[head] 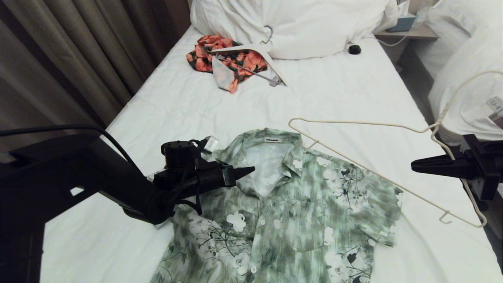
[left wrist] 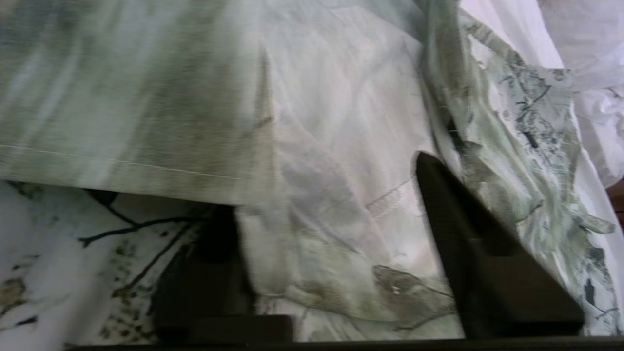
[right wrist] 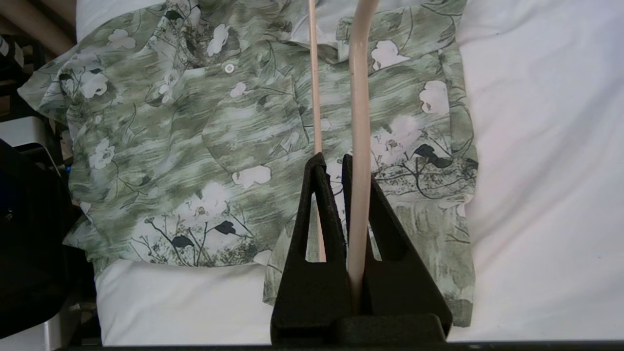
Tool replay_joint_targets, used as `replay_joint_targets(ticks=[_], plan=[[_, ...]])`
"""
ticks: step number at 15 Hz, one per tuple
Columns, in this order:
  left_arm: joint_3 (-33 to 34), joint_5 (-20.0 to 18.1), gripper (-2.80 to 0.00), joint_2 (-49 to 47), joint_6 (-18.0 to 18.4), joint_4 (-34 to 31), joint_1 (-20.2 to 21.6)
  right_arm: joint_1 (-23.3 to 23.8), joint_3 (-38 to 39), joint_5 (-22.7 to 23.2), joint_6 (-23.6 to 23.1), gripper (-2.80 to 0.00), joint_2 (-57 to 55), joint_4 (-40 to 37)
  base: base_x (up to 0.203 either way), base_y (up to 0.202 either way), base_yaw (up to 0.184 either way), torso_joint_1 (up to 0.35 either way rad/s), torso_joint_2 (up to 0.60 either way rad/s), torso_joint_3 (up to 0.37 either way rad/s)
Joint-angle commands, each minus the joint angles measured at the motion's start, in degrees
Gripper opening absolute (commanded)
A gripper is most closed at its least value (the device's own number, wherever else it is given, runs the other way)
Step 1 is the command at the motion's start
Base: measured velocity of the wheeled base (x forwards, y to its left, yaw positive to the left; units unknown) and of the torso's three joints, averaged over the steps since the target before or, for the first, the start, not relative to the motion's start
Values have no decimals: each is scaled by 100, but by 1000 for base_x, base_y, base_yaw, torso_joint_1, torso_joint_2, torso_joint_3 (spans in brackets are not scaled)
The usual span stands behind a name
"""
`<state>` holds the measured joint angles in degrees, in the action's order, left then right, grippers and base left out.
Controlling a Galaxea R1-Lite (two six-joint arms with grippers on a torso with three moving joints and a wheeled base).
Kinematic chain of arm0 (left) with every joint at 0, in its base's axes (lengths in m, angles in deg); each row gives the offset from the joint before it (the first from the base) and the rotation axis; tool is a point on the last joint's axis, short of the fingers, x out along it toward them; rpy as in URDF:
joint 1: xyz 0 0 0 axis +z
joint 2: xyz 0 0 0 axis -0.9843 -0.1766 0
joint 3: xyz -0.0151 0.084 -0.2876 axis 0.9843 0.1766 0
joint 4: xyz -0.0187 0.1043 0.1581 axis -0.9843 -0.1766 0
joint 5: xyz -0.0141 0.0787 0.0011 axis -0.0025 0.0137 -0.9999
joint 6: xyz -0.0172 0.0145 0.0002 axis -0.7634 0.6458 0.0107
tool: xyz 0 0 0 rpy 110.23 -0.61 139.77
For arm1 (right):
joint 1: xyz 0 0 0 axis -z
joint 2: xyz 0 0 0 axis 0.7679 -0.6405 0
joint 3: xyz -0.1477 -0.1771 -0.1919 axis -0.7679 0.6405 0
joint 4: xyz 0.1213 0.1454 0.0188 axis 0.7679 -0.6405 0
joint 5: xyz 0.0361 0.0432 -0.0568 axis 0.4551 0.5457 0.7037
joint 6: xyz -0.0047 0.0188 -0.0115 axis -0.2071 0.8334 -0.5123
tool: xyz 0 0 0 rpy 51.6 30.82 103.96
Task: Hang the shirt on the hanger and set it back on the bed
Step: Lift the shirt and hanger, then hook one side of the shirt onto the hanger
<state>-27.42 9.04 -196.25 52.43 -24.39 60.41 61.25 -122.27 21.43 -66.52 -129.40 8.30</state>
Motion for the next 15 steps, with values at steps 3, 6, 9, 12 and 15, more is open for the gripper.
replay_joint_targets(ticks=[3,6,9,12,15], plan=[[-88,50,-280,34,-4,33,8,-45,12,37,-28,-280,-125,-14,0,0,0,0,0,0],[-143,119,-280,341,-13,13,8,-249,-3,17,-46,-280,-299,-5,0,0,0,0,0,0],[-100,136,-280,567,-21,-10,8,-400,-5,-13,-46,-280,-454,-5,0,0,0,0,0,0],[-3,146,-280,1158,-16,-423,-1,-458,-14,-16,-29,-280,-637,-14,0,0,0,0,0,0],[43,155,-280,1702,0,-944,-32,-637,-14,-36,-28,-280,-773,-14,0,0,0,0,0,0]])
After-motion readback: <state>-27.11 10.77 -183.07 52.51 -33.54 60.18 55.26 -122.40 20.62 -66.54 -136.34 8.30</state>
